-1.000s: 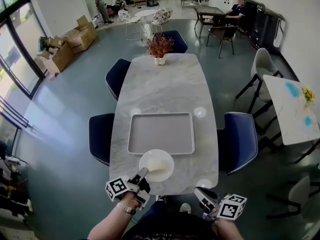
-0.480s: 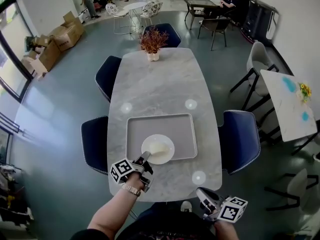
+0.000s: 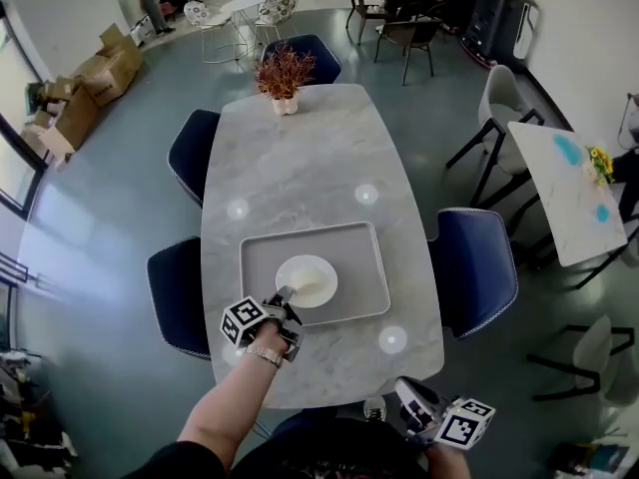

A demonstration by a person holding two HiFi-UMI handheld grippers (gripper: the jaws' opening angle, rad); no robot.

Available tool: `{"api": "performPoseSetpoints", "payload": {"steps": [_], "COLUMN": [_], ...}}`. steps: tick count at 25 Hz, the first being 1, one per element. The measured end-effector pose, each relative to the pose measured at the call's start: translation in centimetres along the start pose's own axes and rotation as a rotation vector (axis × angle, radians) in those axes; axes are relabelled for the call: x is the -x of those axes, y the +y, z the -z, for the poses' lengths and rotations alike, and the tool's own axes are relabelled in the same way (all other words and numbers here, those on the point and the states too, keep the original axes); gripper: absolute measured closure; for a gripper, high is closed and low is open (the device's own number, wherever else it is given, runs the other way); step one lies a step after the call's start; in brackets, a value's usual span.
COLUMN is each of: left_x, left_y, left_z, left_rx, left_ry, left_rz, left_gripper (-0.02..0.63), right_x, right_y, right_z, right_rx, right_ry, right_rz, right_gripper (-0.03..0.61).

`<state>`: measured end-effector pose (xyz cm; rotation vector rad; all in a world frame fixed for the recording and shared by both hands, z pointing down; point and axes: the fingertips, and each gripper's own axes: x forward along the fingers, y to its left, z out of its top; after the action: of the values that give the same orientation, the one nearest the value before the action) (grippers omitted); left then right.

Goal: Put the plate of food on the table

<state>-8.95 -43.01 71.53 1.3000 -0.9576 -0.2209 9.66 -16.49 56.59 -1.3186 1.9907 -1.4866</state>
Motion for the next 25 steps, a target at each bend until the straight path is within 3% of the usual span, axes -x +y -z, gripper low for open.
{"api": "performPoseSetpoints", "payload": {"steps": [16, 25], "left_x": [-2.8, -3.1], "left_y": [1.0, 1.8], "left_z": [-0.8, -0.6], "left_rx": [-0.041, -0.126], "left_ry": [0.008, 0.02], "left_rz": [-0.083, -0.169], "left_gripper": [0.591, 0.589], "right_x": [1.9, 2.4], "right_y": [-0.1, -0.2], "right_z": [0.5, 0.8], "right_rx": [-0.041, -0.044], "right_ry": [-0.072, -0.088], "right_rz": [0.054, 0.05], "right_gripper": [0.568, 0.568]}}
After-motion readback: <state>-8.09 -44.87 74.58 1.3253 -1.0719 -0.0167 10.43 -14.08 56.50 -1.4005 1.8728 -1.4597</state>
